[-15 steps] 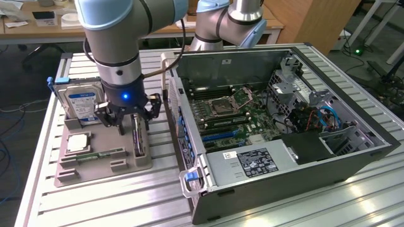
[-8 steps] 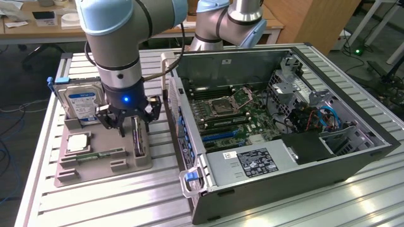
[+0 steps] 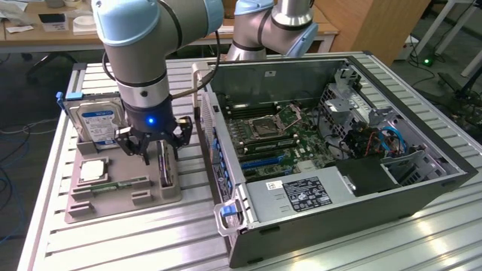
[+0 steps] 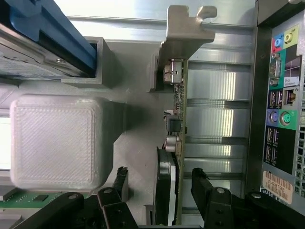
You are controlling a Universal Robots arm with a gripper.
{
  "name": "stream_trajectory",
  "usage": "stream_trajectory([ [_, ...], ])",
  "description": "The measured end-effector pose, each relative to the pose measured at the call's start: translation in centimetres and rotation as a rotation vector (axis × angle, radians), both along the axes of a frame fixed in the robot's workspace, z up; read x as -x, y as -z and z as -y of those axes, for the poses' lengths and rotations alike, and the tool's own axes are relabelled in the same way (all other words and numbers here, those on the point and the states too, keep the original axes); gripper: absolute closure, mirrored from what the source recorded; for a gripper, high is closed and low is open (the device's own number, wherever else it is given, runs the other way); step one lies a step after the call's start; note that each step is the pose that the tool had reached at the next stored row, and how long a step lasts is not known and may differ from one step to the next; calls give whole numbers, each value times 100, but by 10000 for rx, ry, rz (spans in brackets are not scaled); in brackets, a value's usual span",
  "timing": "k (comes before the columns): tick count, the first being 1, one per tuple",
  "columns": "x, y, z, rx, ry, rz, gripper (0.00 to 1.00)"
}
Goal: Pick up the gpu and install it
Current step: 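Pick up the gpu and move the gpu toward the slot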
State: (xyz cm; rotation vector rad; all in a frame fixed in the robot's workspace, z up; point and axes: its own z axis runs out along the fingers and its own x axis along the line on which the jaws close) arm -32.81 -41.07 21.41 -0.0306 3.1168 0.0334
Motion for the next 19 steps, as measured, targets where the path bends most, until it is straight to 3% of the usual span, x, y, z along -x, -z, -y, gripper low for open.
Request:
stream_trajectory([
  [13, -6, 23, -1, 5, 240, 2, 35],
  [14, -6, 23, -2, 4, 240, 2, 36],
  [16, -6, 23, -1, 5, 240, 3, 49],
  [19, -6, 23, -1, 4, 240, 3, 55],
])
